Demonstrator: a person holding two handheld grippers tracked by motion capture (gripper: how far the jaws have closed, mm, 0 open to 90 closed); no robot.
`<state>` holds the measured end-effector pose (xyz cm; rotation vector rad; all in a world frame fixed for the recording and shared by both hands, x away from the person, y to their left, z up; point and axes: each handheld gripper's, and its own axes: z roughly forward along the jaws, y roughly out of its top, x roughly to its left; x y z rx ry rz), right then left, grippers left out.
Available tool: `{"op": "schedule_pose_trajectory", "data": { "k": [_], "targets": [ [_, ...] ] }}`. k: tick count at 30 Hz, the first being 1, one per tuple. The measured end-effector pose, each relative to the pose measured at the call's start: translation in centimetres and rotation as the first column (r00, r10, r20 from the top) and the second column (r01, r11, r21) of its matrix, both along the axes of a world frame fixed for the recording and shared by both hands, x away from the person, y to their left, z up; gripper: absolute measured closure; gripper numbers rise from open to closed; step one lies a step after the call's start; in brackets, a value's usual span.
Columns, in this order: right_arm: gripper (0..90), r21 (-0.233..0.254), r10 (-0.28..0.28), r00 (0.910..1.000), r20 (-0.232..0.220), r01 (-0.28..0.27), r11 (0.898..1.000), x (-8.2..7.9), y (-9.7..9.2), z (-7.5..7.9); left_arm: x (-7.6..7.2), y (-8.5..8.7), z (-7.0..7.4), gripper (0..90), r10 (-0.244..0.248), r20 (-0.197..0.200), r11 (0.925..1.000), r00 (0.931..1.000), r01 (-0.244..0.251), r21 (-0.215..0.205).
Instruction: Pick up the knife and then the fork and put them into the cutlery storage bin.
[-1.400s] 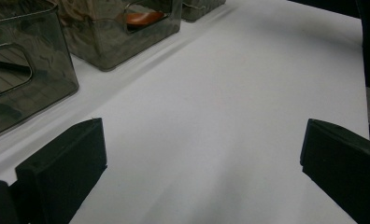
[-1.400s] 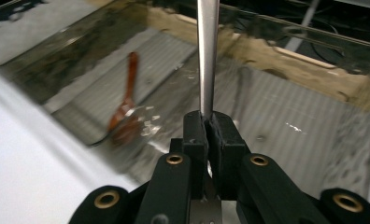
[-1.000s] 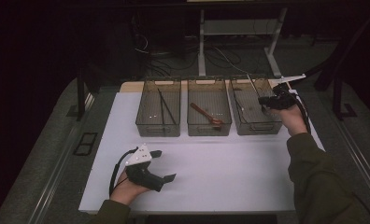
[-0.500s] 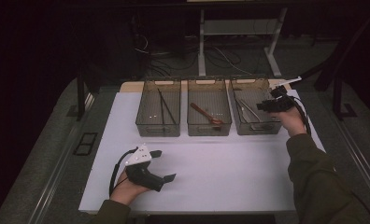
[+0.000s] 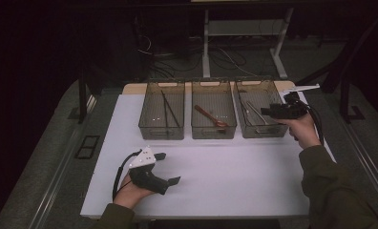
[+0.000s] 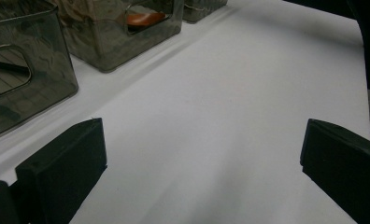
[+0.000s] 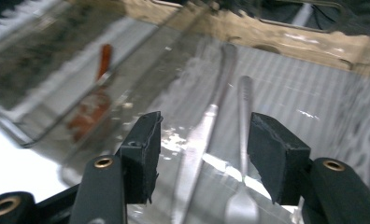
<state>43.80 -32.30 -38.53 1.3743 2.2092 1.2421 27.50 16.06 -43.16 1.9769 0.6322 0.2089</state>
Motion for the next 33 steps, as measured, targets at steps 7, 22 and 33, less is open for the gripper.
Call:
{"op": "schedule_pose_trajectory", "data": {
  "k": [7,22,33],
  "targets": [
    [39.3,0.038,0.067,0.9963,0.054,-0.069,0.997,-2.2,0.9,0.4,-0.1,0.2,0.0,0.0,0.002,0.002,1.0000,1.0000,-0.002,-0.003],
    [30.4,0.075,0.192,0.9717,0.137,-0.204,0.976,-8.3,3.2,0.5,-0.3,0.2,0.0,0.0,0.000,0.003,1.0000,1.0000,0.000,0.001],
    [24.4,0.042,0.180,0.9720,0.151,-0.188,0.981,-11.5,3.8,-1.1,-0.4,0.3,0.2,0.0,-0.002,0.007,1.0000,1.0000,0.002,-0.001]
  ]
}}
